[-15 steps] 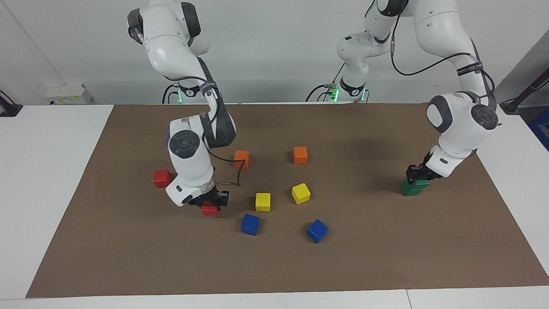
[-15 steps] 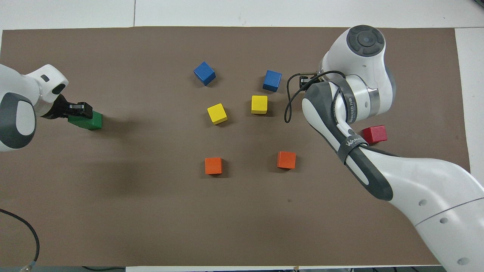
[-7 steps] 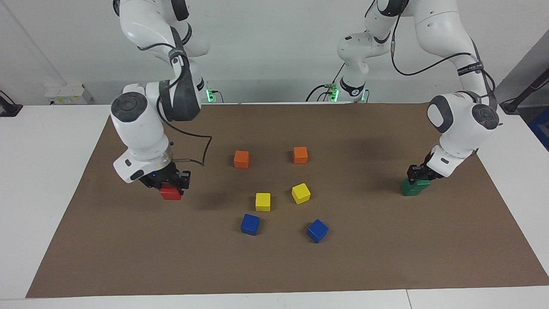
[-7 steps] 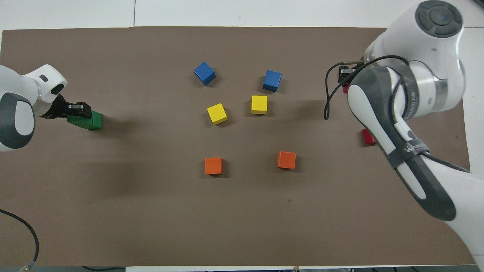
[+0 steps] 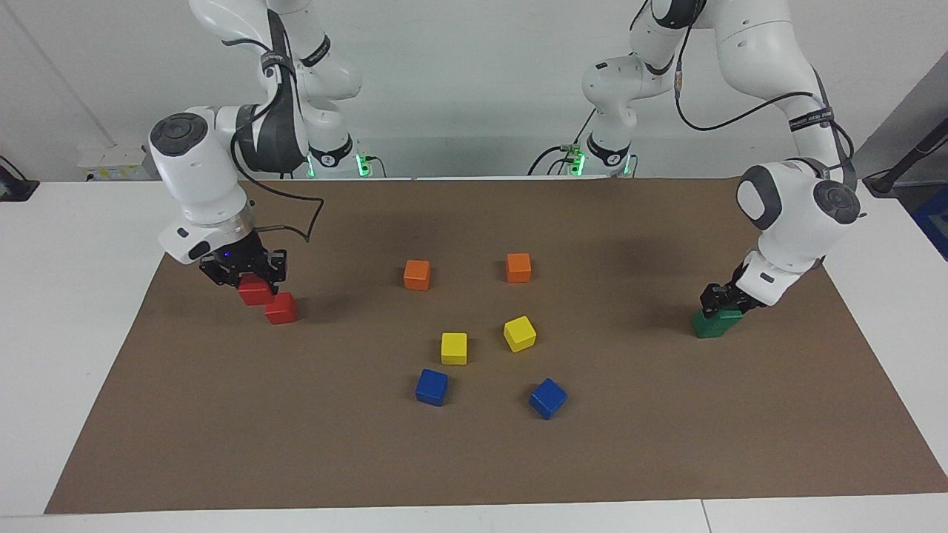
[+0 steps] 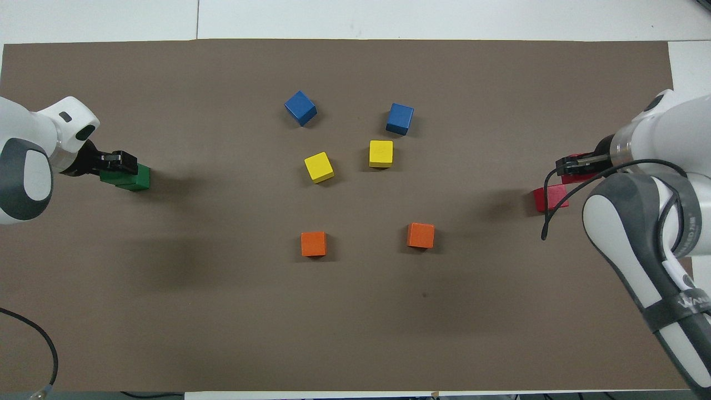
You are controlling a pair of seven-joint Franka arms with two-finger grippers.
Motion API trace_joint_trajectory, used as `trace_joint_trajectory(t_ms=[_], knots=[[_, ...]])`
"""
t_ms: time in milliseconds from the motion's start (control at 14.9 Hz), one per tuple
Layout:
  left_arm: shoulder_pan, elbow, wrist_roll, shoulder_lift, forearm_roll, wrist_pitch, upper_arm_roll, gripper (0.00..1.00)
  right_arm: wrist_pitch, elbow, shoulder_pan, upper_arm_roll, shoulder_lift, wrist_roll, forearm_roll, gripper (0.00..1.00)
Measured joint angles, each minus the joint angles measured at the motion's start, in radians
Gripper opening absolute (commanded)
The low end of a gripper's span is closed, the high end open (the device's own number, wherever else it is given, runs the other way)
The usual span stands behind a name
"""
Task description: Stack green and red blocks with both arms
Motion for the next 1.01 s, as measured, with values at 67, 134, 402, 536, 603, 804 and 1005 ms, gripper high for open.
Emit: trace_joint_trajectory(t_ms=[67, 134, 402, 536, 603, 804, 1005], knots=[[0.0, 0.0, 0.0, 0.0, 0.0, 0.0, 0.0, 1.0, 0.028, -0.037, 0.0, 0.0, -0.015, -0.005, 0.0, 0.0], [0.0, 0.0, 0.0, -0.001, 0.0, 0.001, 0.001, 1.0, 0.057, -0.071, 0.0, 0.0, -0.027, -0.02, 0.0, 0.0], [0.001, 0.026, 0.0, -0.031, 0.0, -0.041, 0.001, 1.0, 0.11, -0.134, -0.003, 0.0, -0.049, -0.129, 0.063, 0.0], [0.001, 0.048, 0.0, -0.067, 0.0, -0.093, 0.001, 1.0, 0.109, -0.142, -0.005, 0.0, -0.052, -0.159, 0.098, 0.0], [0.001, 0.054, 0.0, -0.09, 0.0, -0.127, 0.001, 1.0, 0.108, -0.146, -0.007, 0.0, -0.052, -0.159, 0.1, 0.0], [0.0, 0.059, 0.0, -0.172, 0.0, -0.231, 0.001, 1.0, 0.087, -0.156, -0.027, -0.001, -0.052, -0.16, 0.101, 0.0], [-0.002, 0.06, 0.0, -0.249, 0.0, -0.323, -0.002, 1.0, 0.06, -0.16, -0.045, -0.001, -0.051, -0.166, 0.101, 0.0]])
